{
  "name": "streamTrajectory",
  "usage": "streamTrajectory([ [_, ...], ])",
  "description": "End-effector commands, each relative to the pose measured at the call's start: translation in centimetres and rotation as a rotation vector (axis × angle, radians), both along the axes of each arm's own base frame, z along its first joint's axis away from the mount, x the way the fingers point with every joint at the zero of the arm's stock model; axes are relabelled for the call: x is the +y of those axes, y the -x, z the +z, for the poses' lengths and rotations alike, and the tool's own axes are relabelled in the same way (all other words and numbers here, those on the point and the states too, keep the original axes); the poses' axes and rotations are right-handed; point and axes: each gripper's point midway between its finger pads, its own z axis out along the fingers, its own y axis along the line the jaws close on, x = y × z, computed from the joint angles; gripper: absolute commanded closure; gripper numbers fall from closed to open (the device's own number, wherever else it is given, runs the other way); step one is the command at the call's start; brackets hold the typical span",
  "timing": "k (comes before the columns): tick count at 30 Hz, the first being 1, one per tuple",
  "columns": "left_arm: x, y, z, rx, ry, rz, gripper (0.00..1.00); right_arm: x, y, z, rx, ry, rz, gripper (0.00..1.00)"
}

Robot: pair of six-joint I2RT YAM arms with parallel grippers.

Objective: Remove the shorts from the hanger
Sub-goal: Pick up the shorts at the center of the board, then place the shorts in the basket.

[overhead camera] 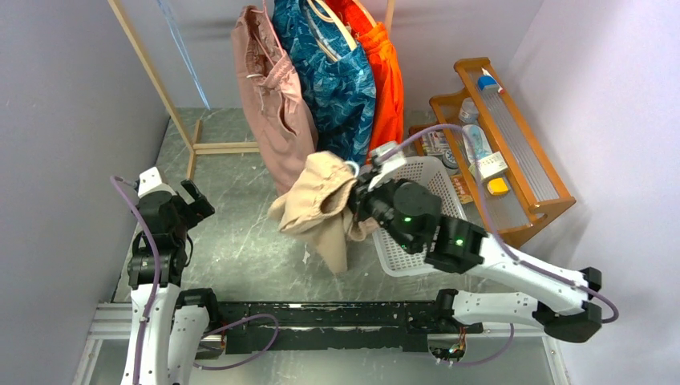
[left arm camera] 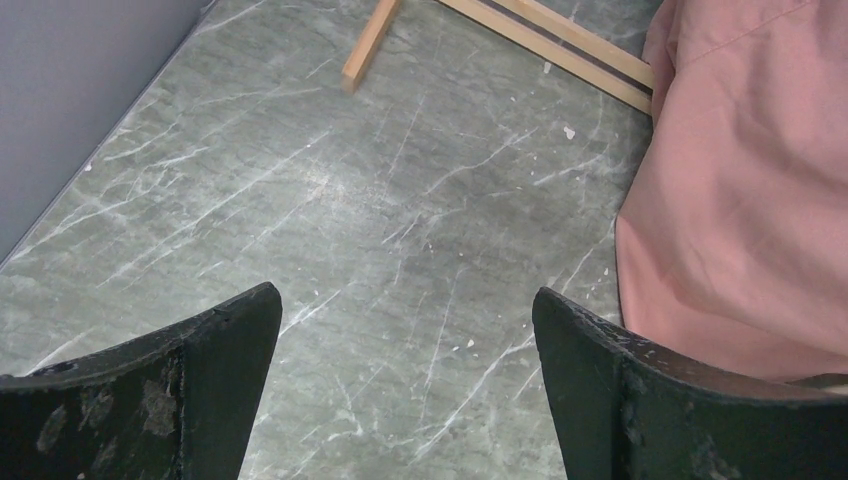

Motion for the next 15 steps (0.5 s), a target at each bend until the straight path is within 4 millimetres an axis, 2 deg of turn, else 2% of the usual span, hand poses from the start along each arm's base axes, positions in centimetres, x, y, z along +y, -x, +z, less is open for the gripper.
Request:
streamTrajectory([
  [1,-0.1,-0.3,0.4,-0.026,0.015,-0.004,0.00,-7.3,-1.0,7.1,-0.111,-0.069,-0.227,1.00],
  [5,-0.2,-0.4,0.2,-0.020,0.017,-0.008,0.01,-11.3,-1.6,7.6,-0.132,-0.007,-0.368,1.00],
  [9,-0.4,-0.5,0.0,-0.006,0.022,-0.021,0.01,-16.5,-2.8,6.7,-0.136,0.115,-0.682,1.00],
  [15,-0.5,-0.6,-0.2,0.004,0.025,-0.026,0.00,-19.7,-3.7,6.8,-0.171,0.189,-0.863,1.00],
])
